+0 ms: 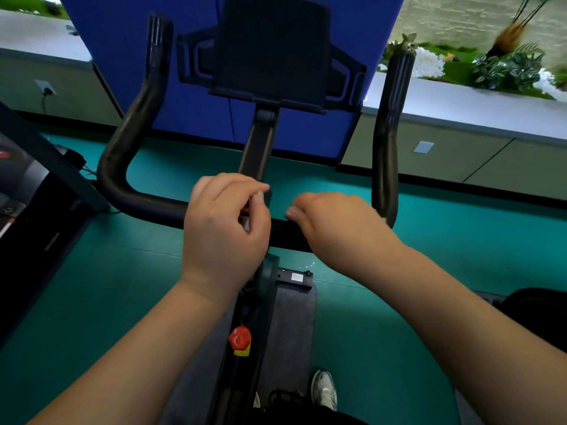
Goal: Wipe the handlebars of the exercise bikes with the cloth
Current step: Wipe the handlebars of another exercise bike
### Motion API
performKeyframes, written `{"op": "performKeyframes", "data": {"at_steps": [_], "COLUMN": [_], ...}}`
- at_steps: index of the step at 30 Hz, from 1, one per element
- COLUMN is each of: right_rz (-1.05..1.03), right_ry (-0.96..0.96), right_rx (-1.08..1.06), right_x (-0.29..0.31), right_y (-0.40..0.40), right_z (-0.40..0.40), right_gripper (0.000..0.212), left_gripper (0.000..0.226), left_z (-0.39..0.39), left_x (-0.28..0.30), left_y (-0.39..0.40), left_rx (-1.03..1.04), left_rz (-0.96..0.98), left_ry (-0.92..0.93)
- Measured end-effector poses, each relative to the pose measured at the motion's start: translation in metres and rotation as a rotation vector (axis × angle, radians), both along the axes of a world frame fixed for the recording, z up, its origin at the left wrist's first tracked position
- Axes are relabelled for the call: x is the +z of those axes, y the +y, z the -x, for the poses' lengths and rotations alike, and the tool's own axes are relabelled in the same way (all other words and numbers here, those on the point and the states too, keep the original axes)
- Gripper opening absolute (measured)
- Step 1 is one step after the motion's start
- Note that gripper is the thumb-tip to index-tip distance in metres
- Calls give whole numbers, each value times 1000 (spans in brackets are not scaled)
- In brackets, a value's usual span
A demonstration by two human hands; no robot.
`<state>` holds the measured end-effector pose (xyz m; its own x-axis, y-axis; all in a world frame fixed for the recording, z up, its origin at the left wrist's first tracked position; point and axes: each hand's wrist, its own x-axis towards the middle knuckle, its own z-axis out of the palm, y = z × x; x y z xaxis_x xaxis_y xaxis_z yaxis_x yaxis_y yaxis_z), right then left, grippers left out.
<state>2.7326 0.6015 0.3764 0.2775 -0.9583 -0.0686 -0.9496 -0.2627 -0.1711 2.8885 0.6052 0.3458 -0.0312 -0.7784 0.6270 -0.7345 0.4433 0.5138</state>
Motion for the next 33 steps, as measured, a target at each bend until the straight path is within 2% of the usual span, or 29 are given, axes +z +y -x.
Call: {"op": "performKeyframes", "data": {"at_steps": [2, 6, 13, 18, 24, 27, 30, 33], "right_rz": [5, 16, 42, 62, 150, 216, 243, 277], "right_ry": [-36, -102, -172, -97, 72, 154, 198, 200], "right_rx": [36, -23, 96, 238, 337, 277, 193, 77], "right_x": [-2, -7, -7, -3, -2, -1, 4, 9], "right_y": [-5, -9, 5, 9, -7, -23, -43, -66], "right_z": [-15, -27, 7, 47, 89, 98, 101, 100], "right_gripper": [24, 11, 22, 38, 38, 39, 27, 25], "left_gripper": [17, 16, 18, 25, 26, 26, 25, 23], "left_z": [0, 0, 4, 5, 7, 11, 14, 17], "left_x": [1, 1, -4, -4, -3, -1, 1, 3], "left_y": [1, -1, -3, -3, -2, -3, -9, -15], "left_rx": [12, 16, -28, -18, 9, 47, 70, 84], "left_rz": [-6, -35, -67, -120, -150, -179, -192, -203], "left_ry": [29, 4, -197, -233, -243, -283, -343, -365]}}
